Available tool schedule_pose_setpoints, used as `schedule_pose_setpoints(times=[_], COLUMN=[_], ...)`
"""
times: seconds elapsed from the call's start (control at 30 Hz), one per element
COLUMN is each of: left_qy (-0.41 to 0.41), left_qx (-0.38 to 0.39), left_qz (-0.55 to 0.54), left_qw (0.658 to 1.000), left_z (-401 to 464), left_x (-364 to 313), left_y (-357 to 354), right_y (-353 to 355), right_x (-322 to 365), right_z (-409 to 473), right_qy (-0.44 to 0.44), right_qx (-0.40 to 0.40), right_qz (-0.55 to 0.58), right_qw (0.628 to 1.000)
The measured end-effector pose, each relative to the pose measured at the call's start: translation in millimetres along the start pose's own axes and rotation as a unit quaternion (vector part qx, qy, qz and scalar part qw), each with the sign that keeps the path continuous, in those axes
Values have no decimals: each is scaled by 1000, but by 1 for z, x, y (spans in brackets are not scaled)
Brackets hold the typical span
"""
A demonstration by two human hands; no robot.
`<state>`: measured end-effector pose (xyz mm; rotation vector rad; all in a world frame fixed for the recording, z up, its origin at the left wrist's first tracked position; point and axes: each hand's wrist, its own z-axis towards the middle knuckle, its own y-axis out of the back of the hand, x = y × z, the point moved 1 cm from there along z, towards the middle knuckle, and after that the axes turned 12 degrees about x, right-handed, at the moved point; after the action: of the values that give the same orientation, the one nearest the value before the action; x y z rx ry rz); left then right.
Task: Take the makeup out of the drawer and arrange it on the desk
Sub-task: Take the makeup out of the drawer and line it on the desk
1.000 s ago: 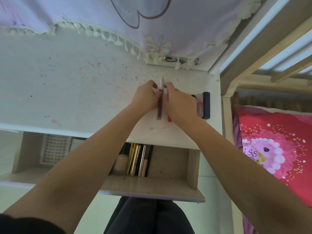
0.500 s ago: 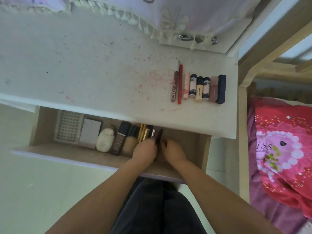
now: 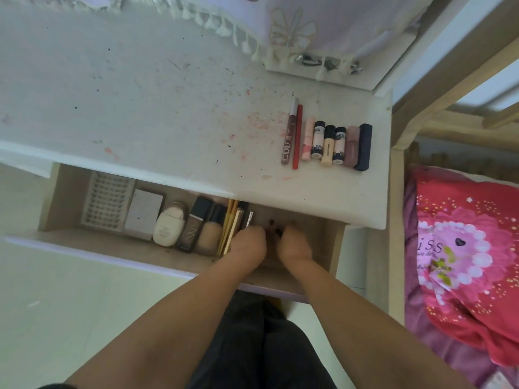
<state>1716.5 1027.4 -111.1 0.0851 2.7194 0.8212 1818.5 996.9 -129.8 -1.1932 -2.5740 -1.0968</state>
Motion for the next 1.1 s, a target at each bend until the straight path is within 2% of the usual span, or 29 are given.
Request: schedule_pose_setpoints(times=[0.2, 0.4, 0.53, 0.63, 0.73, 0.83, 1.0, 1.1], left_qy=[-90, -92, -113, -141, -164, -191, -197, -167], left_qx=[-25, -50, -52, -89, -120, -119, -163, -139], left_qz=[-62, -82, -91, -99, -142, -212, -211, -171], left_qw=[994, 991, 988, 981, 969, 951, 943, 961], left_z=[-38, -52, -58, -73, -94, -106, -72, -33], left_x=[28, 47, 39, 37, 40, 36, 13, -1], left_y=[9, 15, 18, 28, 55, 99, 177, 204], right_y=[11, 10, 14, 29, 50, 84, 142, 151], right_x=[-23, -20, -18, -13, -6, 19, 92, 126], right_z=[-26, -31, -38, -61, -91, -105, -73, -39], right_qy=[59, 113, 138, 175, 239, 274, 242, 180], right_qx=[57, 82, 61, 28, -5, -44, -140, -164], right_qz=[-210, -340, -287, -213, -175, -129, 35, 29], right_qw=[974, 930, 946, 961, 955, 952, 960, 970])
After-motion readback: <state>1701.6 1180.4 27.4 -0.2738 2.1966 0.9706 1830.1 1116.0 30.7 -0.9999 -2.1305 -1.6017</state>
